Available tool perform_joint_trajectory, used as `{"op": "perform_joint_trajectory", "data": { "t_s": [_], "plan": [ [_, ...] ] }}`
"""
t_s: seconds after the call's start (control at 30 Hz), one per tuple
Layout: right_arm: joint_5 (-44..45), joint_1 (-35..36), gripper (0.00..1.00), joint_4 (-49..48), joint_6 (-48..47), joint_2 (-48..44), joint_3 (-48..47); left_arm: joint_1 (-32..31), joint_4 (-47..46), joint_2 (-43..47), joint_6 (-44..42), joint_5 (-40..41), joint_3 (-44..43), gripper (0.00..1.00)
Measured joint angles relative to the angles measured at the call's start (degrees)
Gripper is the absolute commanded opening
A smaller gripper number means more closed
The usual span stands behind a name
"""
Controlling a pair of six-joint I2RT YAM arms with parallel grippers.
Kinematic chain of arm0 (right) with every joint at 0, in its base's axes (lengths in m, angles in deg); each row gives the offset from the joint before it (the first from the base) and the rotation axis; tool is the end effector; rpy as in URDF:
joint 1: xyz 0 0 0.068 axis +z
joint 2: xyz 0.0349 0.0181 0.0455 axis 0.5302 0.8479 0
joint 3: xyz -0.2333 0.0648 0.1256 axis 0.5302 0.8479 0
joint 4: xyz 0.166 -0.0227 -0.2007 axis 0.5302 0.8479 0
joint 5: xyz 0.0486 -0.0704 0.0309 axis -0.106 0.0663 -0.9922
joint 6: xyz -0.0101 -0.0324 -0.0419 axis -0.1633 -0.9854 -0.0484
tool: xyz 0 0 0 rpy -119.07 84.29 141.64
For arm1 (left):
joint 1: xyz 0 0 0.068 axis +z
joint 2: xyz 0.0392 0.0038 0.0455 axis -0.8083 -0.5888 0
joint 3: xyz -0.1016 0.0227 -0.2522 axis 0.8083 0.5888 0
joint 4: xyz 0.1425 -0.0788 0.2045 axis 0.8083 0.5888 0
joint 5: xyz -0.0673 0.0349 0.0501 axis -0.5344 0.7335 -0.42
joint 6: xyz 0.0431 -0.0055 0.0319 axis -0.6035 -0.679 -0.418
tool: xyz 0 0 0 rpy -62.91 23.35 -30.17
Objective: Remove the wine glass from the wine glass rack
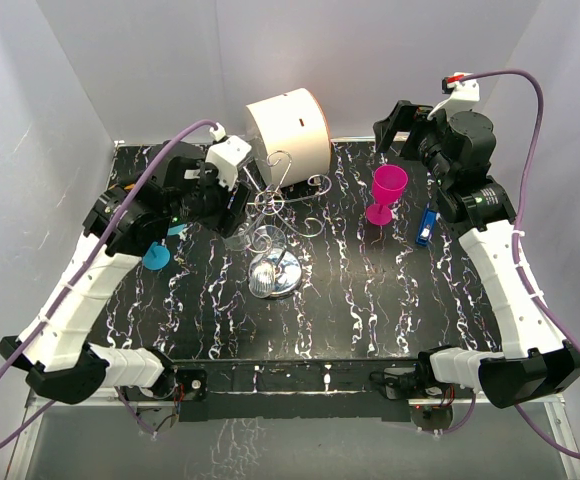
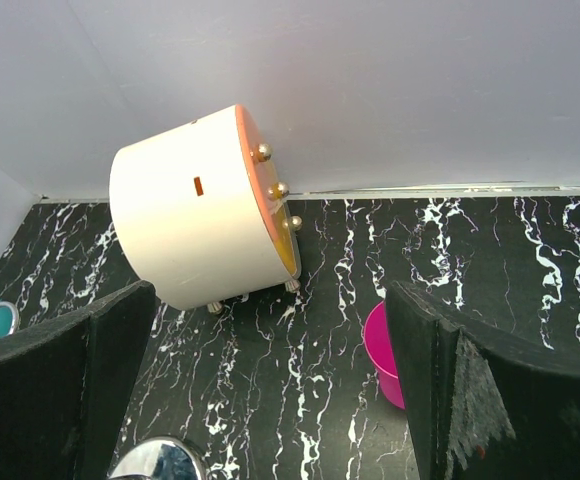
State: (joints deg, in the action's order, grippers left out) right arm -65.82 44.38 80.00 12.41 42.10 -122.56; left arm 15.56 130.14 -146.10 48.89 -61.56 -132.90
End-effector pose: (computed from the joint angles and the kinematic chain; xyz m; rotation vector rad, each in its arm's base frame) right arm 0.2582 0.0556 0.4669 0.0435 1.6979 0.3245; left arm 0.1815 -0.1428 0.4796 0.7526 1.9458 -0.3437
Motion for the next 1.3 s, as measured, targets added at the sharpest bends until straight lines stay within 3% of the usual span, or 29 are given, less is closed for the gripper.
{"op": "perform_joint_trajectory", "data": {
  "t_s": [0.83,1.3],
  "plan": [
    [-0.7,0.0,0.98,-0.2,0.7,0.0,0.0,-0.2,1.7,6.0,-0.9,-1.7,2.2,0.13],
    [-1.6,0.0,0.98,-1.1,1.3,0.0,0.0,-0.2,3.5,10.7,0.4,-0.1,4.9,0.06]
  ]
}}
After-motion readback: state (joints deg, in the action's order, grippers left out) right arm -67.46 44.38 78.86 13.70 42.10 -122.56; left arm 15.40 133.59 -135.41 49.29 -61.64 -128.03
